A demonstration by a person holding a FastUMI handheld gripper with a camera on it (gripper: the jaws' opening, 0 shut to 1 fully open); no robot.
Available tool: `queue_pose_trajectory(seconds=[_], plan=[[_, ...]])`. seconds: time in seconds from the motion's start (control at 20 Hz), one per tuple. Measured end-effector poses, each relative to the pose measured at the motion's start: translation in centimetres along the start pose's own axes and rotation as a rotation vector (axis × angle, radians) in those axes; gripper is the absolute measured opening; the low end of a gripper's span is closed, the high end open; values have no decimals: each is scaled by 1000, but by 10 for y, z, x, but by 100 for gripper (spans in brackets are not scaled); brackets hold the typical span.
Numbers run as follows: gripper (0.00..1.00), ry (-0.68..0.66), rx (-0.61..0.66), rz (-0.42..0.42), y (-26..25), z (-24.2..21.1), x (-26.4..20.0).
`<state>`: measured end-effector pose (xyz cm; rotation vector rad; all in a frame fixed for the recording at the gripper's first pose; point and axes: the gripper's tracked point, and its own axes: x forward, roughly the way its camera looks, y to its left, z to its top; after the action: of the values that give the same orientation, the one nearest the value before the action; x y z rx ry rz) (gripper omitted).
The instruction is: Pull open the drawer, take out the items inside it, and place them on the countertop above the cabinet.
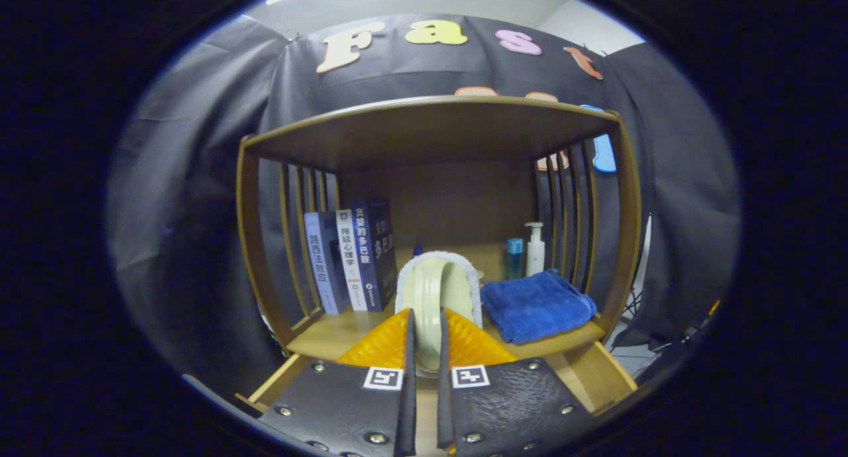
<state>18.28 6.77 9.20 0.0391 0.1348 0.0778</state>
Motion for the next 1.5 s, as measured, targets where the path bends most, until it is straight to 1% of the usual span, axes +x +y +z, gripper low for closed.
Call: queue_pose_trajectory(seconds=[0.1,0.15,0.35,0.4,0.45,0.5,0.6,0.65,0.75,0.9,0.95,1.0,1.05,1.2,1.4,1.5], plan=[[13,72,21,15,4,-9,24],[13,108,30,9,3,-15,35],[13,223,36,-47,-9,-52,78],[13,270,40,-54,-8,-67,86],[13,322,61,-55,-8,-80,92],[13,342,96,-42,-5,-85,96],[14,358,174,-45,-5,-93,115],[15,325,214,-34,-3,-93,124],[16,287,252,-14,-5,-90,128],[16,230,244,10,-9,-88,146],[16,257,227,-11,-15,-96,146],[19,224,232,-8,-16,-91,152],[22,221,229,-18,-20,-93,157],[24,197,251,-28,-20,-91,163],[26,167,223,-27,-20,-87,161],[55,145,198,-34,-23,-80,151]])
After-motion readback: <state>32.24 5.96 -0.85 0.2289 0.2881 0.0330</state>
